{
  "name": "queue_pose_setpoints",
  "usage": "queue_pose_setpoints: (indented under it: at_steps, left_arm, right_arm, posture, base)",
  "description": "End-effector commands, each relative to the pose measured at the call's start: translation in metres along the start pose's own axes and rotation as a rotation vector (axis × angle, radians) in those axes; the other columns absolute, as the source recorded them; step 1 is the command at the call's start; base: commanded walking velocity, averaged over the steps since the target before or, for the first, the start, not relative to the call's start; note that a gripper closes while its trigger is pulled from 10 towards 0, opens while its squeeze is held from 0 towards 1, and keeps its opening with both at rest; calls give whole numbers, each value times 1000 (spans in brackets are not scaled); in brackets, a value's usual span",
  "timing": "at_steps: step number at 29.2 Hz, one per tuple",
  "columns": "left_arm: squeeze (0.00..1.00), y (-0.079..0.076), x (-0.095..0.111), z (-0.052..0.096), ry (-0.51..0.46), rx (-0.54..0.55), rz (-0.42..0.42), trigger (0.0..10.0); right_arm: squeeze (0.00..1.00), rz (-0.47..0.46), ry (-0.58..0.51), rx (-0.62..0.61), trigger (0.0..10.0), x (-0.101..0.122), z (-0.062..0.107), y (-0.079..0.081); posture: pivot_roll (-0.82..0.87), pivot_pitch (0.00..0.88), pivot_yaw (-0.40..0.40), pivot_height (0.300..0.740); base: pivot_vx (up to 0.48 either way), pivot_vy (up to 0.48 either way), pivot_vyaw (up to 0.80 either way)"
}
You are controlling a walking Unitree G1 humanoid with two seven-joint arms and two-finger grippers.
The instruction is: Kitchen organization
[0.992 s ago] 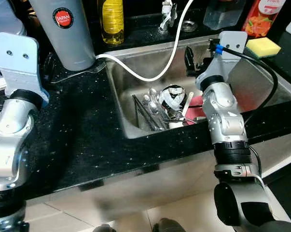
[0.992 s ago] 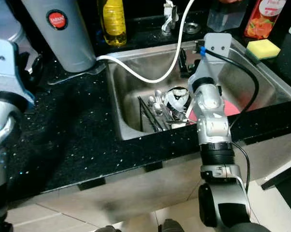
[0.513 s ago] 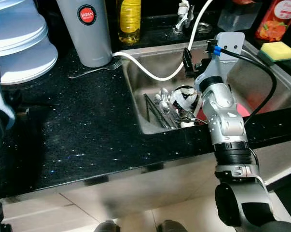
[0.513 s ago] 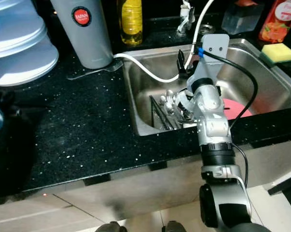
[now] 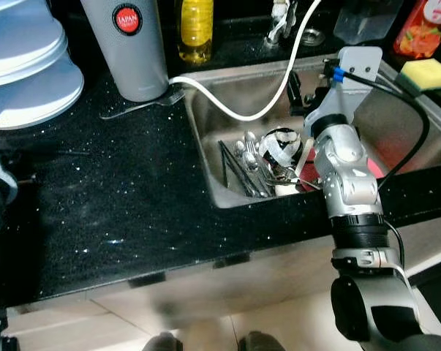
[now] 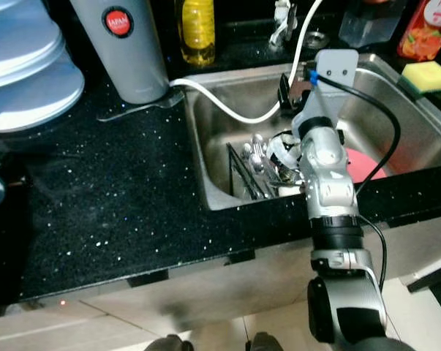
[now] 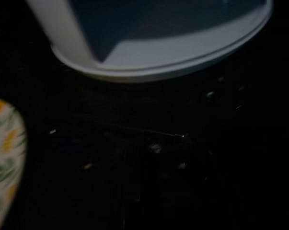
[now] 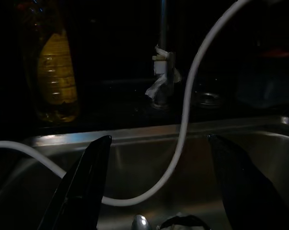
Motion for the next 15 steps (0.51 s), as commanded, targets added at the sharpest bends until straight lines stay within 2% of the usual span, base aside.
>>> queue_pose_setpoints:
  at_steps: [1,3,4,5,6,8,9,10,11,12,13,14,15]
  left_arm:
    - [0,-14,-26,-9,81,-66,91,10000]
    - [0,-14,-26,-9,81,-66,91,10000]
    - [0,-24,-31,-13,102,-98,139,10000]
    - [0,-39,-37,-16,128,-153,168,10000]
    - [0,-60,-46,-17,171,-232,177,10000]
    - [0,-94,-56,-15,216,-358,172,10000]
    - [0,-94,-56,-15,216,-358,172,10000]
    - [0,-114,-58,-12,227,-431,166,10000]
    - [0,-114,-58,-12,227,-431,166,10000]
    - [0,-130,-58,-8,226,-495,162,10000]
    - [0,-130,-58,-8,226,-495,162,10000]
    - [0,-145,-57,-4,222,-549,155,10000]
    - [0,-153,-53,-2,198,-577,134,10000]
  right_arm:
    - [0,-1,-6,-5,10000,1,1,0]
    - [0,-1,-6,-5,10000,1,1,0]
    - [0,-2,-7,-2,10000,1,1,1]
    - [0,-2,-8,-1,10000,2,2,1]
    - [0,-1,-10,-3,10000,2,2,1]
    - [0,2,-12,-9,10000,3,3,-1]
    - [0,2,-12,-9,10000,3,3,-1]
    - [0,6,-12,-14,10000,3,4,-3]
    - [0,6,-12,-14,10000,3,4,-3]
    - [0,9,-12,-18,10000,3,4,-5]
    - [0,9,-12,-18,10000,3,4,-5]
    - [0,13,-12,-21,10000,3,4,-6]
    - [0,15,-12,-23,10000,3,4,-7]
  posture:
    - [42,123,49,740]
    - [42,123,49,740]
    - [42,123,49,740]
    - [35,123,51,740]
    - [19,122,57,740]
    - [12,122,62,740]
    - [12,122,62,740]
    - [12,122,62,740]
    - [12,122,62,740]
    - [1,121,63,740]
    - [1,121,63,740]
    - [-1,120,63,740]
    - [-2,118,63,740]
  base:
    - [0,0,0]
    - [0,0,0]
    - [0,0,0]
    - [0,0,0]
    - [0,0,0]
    - [0,0,0]
    - [0,0,0]
    - [0,0,0]
    - [0,0,0]
    - [0,0,0]
    - [0,0,0]
    - [0,0,0]
    - [0,0,0]
Point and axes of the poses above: a point about 5 cm out from each wrist's last joint towards the gripper, its own z axis pointing back from the gripper into the wrist, its own x axis along the axis of the wrist's last joint, y = z × x, the point moved 2 cm from there along -z, pointing out of the wrist towards the gripper, and after that the axes turned 11 degrees about z, right-handed, at the moved point
